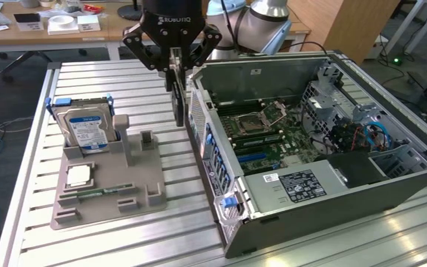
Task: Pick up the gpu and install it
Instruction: 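Pick up the gpu and move the gpu toward the slot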
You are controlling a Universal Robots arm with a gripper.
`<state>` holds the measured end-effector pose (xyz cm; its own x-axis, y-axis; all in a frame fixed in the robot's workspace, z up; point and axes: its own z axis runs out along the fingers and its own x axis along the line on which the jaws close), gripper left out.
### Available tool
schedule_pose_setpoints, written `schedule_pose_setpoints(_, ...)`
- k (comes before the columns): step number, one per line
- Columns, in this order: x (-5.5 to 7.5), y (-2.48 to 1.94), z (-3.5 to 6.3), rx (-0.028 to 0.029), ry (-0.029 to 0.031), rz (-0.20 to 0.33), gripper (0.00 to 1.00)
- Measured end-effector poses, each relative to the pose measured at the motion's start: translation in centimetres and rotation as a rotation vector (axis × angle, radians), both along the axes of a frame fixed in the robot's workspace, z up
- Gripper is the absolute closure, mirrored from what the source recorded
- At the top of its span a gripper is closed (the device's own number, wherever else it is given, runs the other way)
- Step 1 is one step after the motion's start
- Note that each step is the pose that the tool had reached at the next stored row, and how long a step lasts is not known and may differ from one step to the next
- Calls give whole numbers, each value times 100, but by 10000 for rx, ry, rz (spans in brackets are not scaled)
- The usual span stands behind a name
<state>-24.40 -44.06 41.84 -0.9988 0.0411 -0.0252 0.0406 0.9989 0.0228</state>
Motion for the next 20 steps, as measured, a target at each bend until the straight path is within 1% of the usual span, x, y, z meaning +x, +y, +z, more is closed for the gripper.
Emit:
schedule_pose_setpoints(8, 213, 1, 0, 0, 0, 0, 74)
schedule_pose_setpoints(20, 449, 5, 0, 7, -1, 1, 74)
